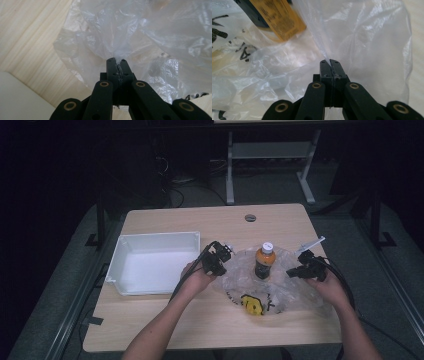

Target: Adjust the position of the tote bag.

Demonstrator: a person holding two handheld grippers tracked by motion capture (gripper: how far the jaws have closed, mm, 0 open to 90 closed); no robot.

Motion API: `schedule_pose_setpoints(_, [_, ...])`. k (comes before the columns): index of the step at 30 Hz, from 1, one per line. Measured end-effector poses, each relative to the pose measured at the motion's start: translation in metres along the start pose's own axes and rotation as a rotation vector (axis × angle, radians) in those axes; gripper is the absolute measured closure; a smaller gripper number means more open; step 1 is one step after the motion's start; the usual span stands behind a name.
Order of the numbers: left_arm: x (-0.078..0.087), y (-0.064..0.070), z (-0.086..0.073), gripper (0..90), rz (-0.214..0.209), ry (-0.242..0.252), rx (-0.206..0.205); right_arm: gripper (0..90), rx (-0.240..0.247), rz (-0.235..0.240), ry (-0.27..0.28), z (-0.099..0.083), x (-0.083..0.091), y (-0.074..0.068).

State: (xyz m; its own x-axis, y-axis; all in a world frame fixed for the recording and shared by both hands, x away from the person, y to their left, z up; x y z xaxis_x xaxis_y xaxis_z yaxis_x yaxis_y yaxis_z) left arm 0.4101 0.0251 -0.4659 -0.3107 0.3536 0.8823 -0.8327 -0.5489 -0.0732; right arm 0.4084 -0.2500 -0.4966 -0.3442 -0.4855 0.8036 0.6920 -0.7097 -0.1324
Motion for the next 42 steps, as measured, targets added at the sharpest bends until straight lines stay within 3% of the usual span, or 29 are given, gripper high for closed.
schedule_pose_setpoints(3, [-0.003, 0.003, -0.001, 90.0, 0.006, -0.019, -0.018, 89.6, -0.013, 0.008, -0.013, -0.005, -0.005, 0.002])
schedule_pose_setpoints(10, [-0.009, 0.002, -0.005, 90.0, 0.01, -0.043, -0.016, 89.7, -0.018, -0.003, -0.014, -0.006, -0.006, 0.006])
schedule_pose_setpoints(15, [-0.011, 0.001, -0.007, 90.0, 0.009, -0.041, -0.003, 89.9, -0.018, -0.012, -0.012, -0.007, -0.005, 0.01])
schedule_pose_setpoints(28, [-0.012, 0.003, -0.012, 90.0, 0.008, -0.058, -0.03, 89.9, -0.039, -0.009, 0.009, -0.013, -0.001, 0.011])
schedule_pose_setpoints(32, [-0.007, 0.003, -0.011, 88.9, 0.014, -0.023, -0.02, 81.7, -0.021, -0.024, 0.011, -0.014, 0.001, 0.008])
schedule_pose_setpoints(36, [0.007, 0.0, -0.012, 80.5, -0.006, 0.04, 0.016, 72.5, -0.05, -0.022, 0.065, -0.015, 0.014, 0.008])
schedule_pose_setpoints(42, [0.028, 0.001, -0.013, 72.8, -0.038, 0.115, 0.031, 65.2, -0.02, -0.023, 0.147, -0.011, 0.04, -0.002])
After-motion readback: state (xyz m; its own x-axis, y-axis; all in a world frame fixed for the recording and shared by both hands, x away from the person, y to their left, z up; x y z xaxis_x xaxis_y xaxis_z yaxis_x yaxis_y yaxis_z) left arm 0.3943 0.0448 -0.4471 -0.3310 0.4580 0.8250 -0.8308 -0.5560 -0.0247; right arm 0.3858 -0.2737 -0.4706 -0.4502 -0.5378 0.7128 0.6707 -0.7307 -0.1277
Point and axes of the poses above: each handheld gripper's, and its own axes: x roughly backward along the jaws, z roughly out of its top, y roughly to its right, the point moved 6 cm from there along -x, roughly forward along the jaws, and after that the axes turned 4 degrees about y, right-handed, at the moved point
